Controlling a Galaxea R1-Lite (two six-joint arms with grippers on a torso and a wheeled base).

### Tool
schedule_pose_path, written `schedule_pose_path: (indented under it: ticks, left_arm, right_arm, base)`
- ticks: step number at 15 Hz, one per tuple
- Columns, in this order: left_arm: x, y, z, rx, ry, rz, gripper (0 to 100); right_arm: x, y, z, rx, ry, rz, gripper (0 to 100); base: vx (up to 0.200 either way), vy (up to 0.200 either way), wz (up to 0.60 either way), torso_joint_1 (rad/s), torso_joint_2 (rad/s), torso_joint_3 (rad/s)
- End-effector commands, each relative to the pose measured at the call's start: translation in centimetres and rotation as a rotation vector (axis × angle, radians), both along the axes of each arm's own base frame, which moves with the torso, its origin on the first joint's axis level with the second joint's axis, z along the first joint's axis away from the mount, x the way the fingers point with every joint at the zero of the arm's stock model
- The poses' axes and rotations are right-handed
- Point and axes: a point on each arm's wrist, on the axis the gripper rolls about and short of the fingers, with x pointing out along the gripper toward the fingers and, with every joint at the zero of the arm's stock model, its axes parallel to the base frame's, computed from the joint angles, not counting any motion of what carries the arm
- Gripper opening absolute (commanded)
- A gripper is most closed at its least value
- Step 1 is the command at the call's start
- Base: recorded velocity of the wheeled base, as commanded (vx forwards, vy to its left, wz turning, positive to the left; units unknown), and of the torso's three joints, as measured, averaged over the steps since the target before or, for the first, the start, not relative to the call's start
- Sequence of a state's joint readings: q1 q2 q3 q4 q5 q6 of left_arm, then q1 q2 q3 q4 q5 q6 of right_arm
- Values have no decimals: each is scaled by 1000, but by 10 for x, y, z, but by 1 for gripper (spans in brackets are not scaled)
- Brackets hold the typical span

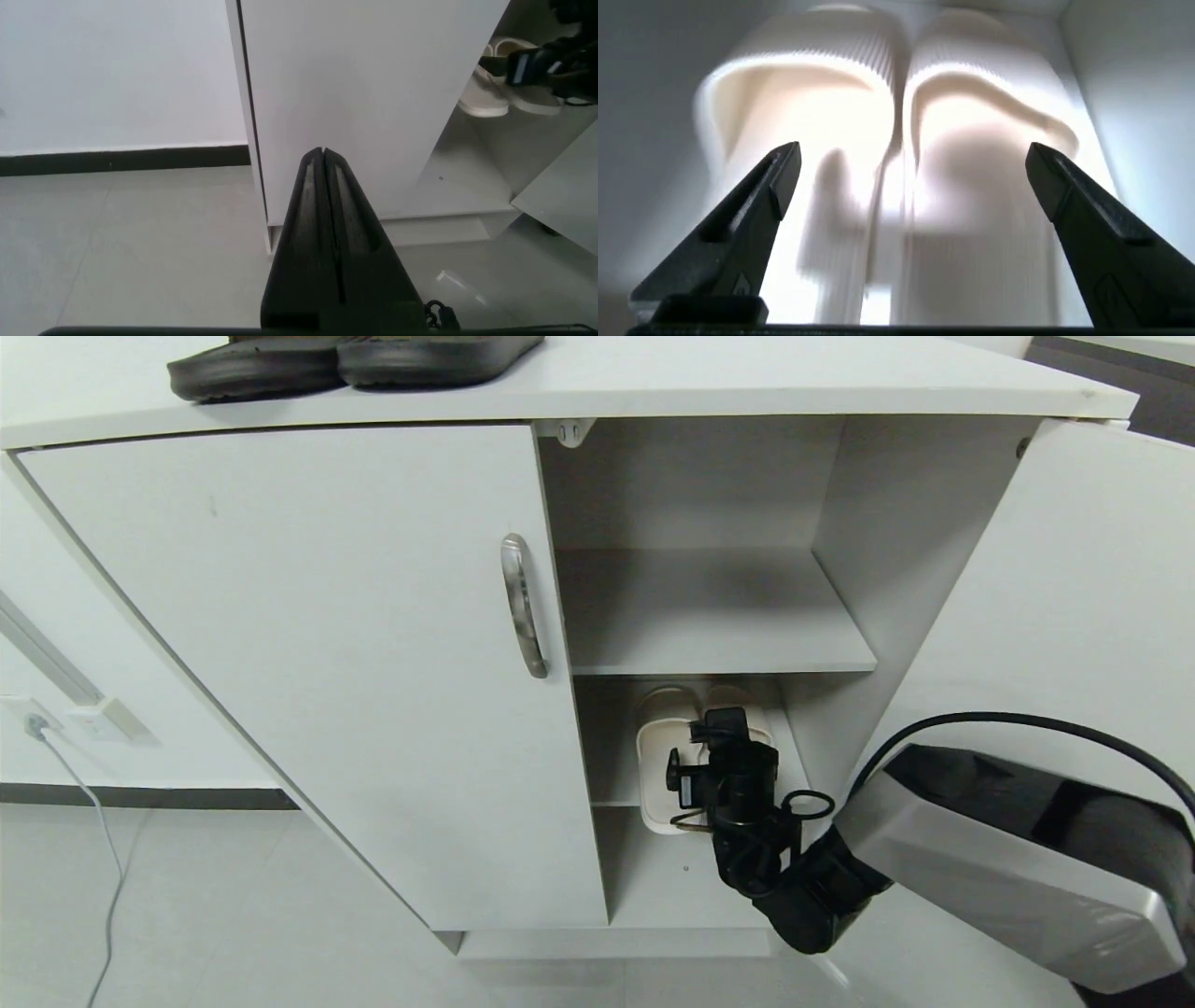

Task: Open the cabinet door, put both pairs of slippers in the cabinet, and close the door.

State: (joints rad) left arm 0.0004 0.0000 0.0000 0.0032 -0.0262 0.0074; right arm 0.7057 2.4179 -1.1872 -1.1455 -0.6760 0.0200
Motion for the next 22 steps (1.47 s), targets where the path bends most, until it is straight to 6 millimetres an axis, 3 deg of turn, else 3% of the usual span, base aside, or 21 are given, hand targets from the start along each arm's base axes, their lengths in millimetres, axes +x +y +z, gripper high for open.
schedule_pose_path:
  ticks: [1,4,6,10,20,22]
  left_arm:
    - [0,0,0,0,0,0,0]
    - [0,0,0,0,0,0,0]
    - [0,0,0,0,0,1,0]
    - [0,0,0,3,1,-2,0]
    - [0,0,0,-1,0,0,0]
    - [0,0,0,0,0,-2,0]
  right_arm:
    - [-43,-11,24,15,-12,45,100]
    - [-83,-29,20,7,1,83,100]
    - [-91,-29,19,12,-6,100,100]
    - [-92,-27,17,9,-1,106,100]
    - [-94,-26,16,6,2,112,100]
    - [-94,-26,16,6,2,112,100]
  base:
    - [0,0,0,0,0,0]
    - [0,0,0,0,0,0]
    - [0,0,0,0,0,0]
    - [0,0,0,0,0,0]
    - [-200,0,0,1,3,4]
    - [0,0,0,0,0,0]
